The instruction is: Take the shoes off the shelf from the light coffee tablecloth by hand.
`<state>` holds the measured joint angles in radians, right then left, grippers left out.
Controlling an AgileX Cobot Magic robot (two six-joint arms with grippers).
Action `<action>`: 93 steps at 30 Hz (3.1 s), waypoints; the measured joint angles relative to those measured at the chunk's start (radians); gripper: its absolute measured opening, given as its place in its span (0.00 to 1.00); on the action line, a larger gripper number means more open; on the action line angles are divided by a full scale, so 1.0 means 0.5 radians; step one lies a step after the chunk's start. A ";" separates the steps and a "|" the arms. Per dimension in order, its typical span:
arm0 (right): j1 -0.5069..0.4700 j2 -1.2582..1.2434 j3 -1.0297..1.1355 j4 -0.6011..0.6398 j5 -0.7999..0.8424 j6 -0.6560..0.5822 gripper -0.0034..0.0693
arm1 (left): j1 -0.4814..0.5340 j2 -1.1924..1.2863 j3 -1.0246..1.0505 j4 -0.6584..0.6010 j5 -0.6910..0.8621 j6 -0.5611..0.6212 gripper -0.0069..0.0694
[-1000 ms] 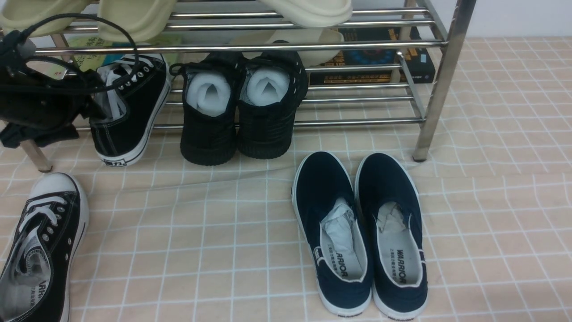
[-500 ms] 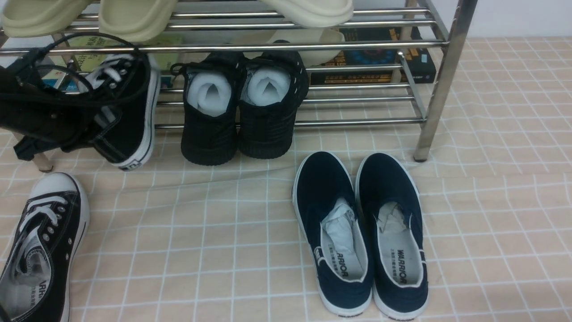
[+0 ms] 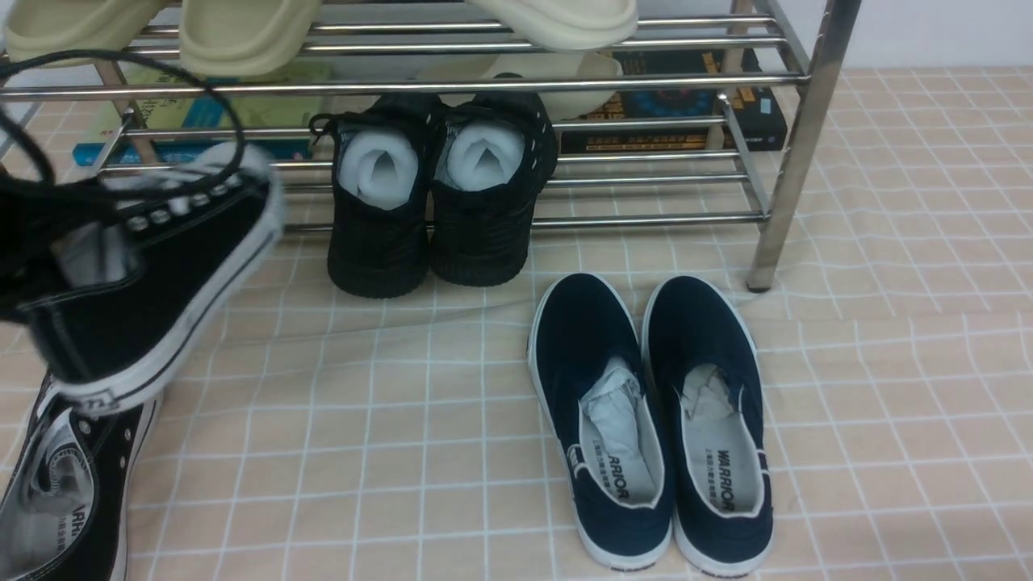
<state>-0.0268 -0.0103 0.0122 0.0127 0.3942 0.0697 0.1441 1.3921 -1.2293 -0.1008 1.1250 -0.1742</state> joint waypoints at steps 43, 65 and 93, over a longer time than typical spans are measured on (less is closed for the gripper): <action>0.000 0.000 0.000 0.000 0.000 0.000 0.38 | -0.002 -0.231 0.601 -0.099 -0.337 -0.407 0.38; 0.000 0.000 0.000 0.000 0.000 0.000 0.38 | -0.002 -0.882 0.148 -0.072 0.233 0.329 0.11; 0.000 0.000 0.000 0.000 0.000 0.000 0.38 | -0.002 -2.816 1.765 -0.106 -0.886 0.582 0.11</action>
<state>-0.0268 -0.0103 0.0122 0.0127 0.3942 0.0697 0.1433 -0.0160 -0.3468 -0.1537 0.6819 0.1170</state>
